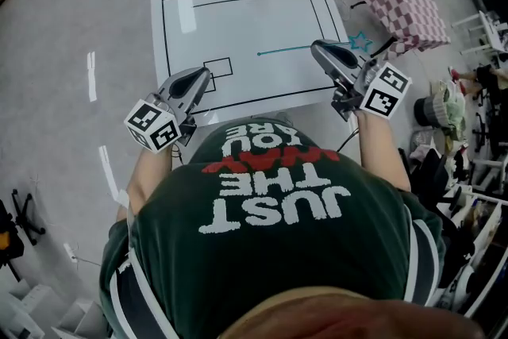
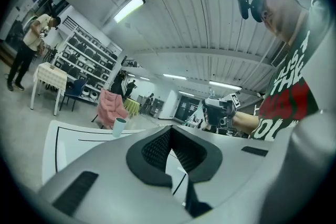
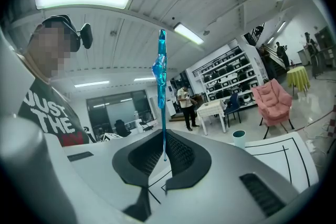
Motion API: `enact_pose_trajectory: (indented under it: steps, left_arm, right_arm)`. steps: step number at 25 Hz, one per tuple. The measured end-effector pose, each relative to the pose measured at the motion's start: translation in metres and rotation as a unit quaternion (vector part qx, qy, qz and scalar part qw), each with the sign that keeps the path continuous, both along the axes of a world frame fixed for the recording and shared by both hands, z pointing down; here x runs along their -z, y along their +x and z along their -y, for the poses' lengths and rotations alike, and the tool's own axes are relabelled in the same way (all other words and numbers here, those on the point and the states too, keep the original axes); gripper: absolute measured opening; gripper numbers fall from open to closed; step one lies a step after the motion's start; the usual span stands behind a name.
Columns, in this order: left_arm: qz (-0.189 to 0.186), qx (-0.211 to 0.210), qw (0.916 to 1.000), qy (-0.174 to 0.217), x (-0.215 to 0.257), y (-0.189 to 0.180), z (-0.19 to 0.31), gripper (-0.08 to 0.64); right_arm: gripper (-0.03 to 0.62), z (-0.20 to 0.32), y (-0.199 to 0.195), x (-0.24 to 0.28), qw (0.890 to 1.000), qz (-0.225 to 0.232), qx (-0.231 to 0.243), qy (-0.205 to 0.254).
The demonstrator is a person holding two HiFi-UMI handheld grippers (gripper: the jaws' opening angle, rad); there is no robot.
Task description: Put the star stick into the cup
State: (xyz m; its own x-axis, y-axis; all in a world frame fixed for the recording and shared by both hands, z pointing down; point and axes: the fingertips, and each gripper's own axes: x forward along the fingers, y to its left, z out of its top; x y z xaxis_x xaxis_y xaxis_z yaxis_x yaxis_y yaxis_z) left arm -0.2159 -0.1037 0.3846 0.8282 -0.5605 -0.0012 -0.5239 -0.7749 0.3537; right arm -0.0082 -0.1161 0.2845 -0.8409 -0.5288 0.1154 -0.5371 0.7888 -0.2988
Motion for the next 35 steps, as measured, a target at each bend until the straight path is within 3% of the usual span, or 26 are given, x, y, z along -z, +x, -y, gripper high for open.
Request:
enact_pose_trajectory:
  steps: [6,14,20,27,35]
  left_arm:
    - [0.019,0.027,0.9994,0.006,-0.002,0.035,0.026,0.009]
    - [0.018,0.127,0.9915,-0.023,-0.011,0.12,0.109,0.009]
    - [0.054,0.125,0.9888,-0.061,-0.015,0.173,0.146,0.009]
    - [0.063,0.092,0.992,-0.059,-0.044,0.145,0.17,0.009]
    - [0.037,0.07,0.9965,-0.029,-0.061,0.103,0.208,0.009]
  right_arm:
    - [0.043,0.046,0.025,-0.011,0.999,0.011,0.044,-0.001]
    - [0.043,0.151,0.103,-0.025,0.99,0.047,0.135,-0.014]
    - [0.043,0.196,0.143,-0.045,0.985,0.077,0.154,-0.017]
    - [0.043,0.219,0.121,-0.075,0.991,0.078,0.098,-0.037]
    - [0.043,0.225,0.078,-0.075,0.997,0.006,0.062,-0.036]
